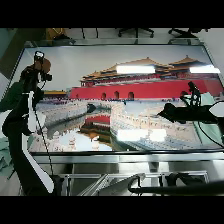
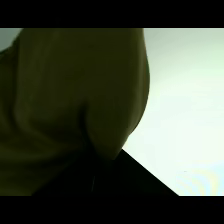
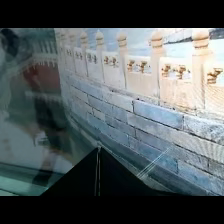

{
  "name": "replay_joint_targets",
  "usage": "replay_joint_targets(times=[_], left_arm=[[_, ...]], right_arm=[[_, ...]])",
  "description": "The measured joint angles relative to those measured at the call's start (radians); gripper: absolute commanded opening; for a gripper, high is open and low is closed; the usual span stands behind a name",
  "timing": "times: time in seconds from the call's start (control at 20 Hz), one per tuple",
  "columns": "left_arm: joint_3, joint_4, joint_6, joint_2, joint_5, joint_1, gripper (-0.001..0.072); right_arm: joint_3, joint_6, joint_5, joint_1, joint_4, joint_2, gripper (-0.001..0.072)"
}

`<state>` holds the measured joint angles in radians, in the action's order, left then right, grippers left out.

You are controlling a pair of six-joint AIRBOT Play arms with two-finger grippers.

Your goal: Fold the shirts.

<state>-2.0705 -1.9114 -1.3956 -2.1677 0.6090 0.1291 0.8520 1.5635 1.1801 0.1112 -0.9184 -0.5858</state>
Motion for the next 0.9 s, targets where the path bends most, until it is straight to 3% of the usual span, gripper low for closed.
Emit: replay_joint_targets(times=[0.15, 0.35, 0.7, 0.9], left_arm=[[0.029, 0.001, 0.000, 0.106, 0.030, -0.041, 0.0011], [0.020, 0.077, 0.000, 0.299, 0.200, -0.131, 0.0010], [0.168, 0.637, 0.024, 0.696, 0.507, -0.306, 0.0010], [0.392, 0.823, 0.031, 0.811, 0.572, -0.427, 0.0011]], right_arm=[[0.000, 0.000, 0.003, 0.000, 0.023, 0.000, 0.0016], [0.000, -0.001, -0.002, 0.000, 0.034, 0.000, 0.0016], [0.000, -0.047, -0.043, 0.000, 0.040, -0.003, 0.0018], [0.000, -0.085, -0.049, 0.000, 0.040, -0.021, 0.0023]])
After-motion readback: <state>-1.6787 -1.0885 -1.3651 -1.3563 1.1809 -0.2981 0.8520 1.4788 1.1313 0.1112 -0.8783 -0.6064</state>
